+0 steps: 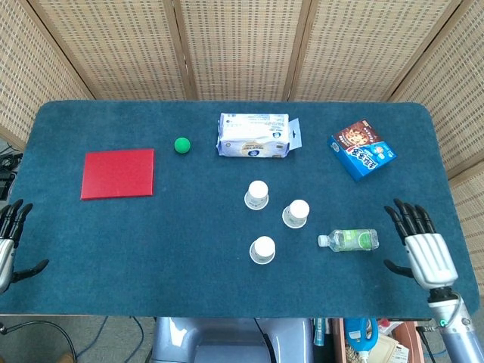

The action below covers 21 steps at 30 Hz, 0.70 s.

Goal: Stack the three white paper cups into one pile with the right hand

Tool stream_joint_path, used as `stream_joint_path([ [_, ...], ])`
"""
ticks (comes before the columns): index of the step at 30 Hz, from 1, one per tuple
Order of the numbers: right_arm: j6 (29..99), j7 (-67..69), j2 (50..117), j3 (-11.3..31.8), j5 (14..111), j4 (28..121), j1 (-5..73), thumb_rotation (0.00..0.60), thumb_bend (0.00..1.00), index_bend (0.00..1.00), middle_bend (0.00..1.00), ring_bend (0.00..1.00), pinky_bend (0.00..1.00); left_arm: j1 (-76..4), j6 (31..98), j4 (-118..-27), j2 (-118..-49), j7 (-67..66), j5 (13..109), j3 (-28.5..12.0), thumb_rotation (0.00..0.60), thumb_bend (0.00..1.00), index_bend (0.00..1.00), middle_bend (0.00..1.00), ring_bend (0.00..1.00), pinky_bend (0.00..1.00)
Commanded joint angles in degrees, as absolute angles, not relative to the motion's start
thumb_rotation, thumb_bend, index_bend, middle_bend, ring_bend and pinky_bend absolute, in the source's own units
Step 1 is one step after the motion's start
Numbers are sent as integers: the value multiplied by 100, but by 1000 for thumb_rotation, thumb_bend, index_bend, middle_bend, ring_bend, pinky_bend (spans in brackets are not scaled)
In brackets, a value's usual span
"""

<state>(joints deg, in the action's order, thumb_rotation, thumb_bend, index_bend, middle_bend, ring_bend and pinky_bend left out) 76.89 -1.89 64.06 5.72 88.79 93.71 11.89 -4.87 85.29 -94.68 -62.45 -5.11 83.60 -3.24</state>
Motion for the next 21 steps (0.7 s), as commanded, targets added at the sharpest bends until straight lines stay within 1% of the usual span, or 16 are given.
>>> stream_joint_path([
  [1, 6467, 244, 6488, 896, 8578, 9369, 2088, 600, 0, 0, 20, 0, 0, -514, 8478, -9428, -6271, -555, 8250, -376, 600, 67, 0, 0, 0, 0],
  [3, 6076, 284, 6623, 997, 8342, 9271, 2350, 600, 0, 2, 59, 0, 24, -528, 8458, -9392, -6294, -590, 8181, -411, 600, 67, 0, 0, 0, 0],
  [5, 5716, 167, 6790, 1080, 8092, 9159, 2607, 600, 0, 12, 98, 0, 90, -550, 8407, -9357, -6310, -582, 8096, -445, 600, 68, 0, 0, 0, 0],
  [7, 5527, -3, 6933, 1145, 7872, 9091, 2769, 600, 0, 29, 136, 10, 143, -571, 8360, -9331, -6317, -579, 8038, -467, 600, 68, 0, 0, 0, 0],
  [9, 5412, -144, 7084, 1217, 7665, 9067, 2906, 600, 0, 53, 171, 39, 166, -591, 8310, -9318, -6323, -574, 7987, -483, 600, 67, 0, 0, 0, 0],
  [12, 5231, -413, 7335, 1318, 7324, 9048, 3139, 600, 0, 133, 222, 84, 206, -639, 8213, -9303, -6333, -585, 7909, -509, 600, 67, 0, 0, 0, 0],
  [14, 5114, -658, 7482, 1352, 7105, 9042, 3298, 600, 15, 167, 244, 104, 237, -680, 8135, -9317, -6331, -605, 7860, -525, 600, 68, 0, 0, 0, 0],
  [17, 5020, -1025, 7698, 1386, 6749, 8963, 3488, 600, 49, 168, 259, 117, 259, -710, 8103, -9327, -6328, -630, 7830, -544, 600, 67, 0, 0, 0, 0],
  [21, 4878, -1288, 7975, 1413, 6276, 8818, 3696, 600, 64, 168, 266, 124, 275, -730, 8057, -9324, -6324, -616, 7796, -545, 600, 68, 0, 0, 0, 0],
])
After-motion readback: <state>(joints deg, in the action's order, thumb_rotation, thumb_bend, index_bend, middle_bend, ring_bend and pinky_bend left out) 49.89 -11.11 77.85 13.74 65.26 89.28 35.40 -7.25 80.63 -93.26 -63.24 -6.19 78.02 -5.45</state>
